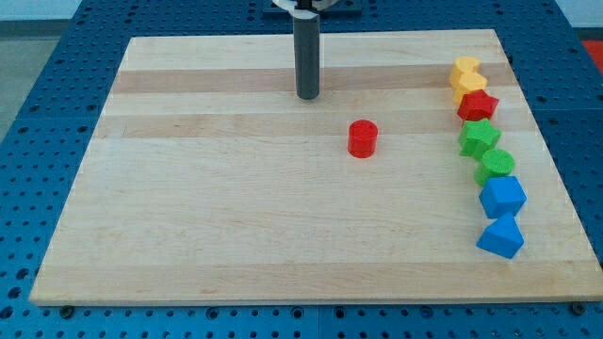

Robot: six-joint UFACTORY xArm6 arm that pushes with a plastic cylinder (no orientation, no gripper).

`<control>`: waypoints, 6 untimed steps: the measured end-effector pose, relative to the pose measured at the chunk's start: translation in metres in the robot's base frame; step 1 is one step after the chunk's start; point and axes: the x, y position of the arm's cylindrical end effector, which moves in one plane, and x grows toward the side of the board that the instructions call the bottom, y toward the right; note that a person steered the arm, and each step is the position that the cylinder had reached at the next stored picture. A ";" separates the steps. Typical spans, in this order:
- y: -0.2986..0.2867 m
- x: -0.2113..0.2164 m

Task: Push the red circle to the left side of the yellow blocks

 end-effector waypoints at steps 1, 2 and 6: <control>-0.004 0.023; -0.004 0.146; 0.086 0.156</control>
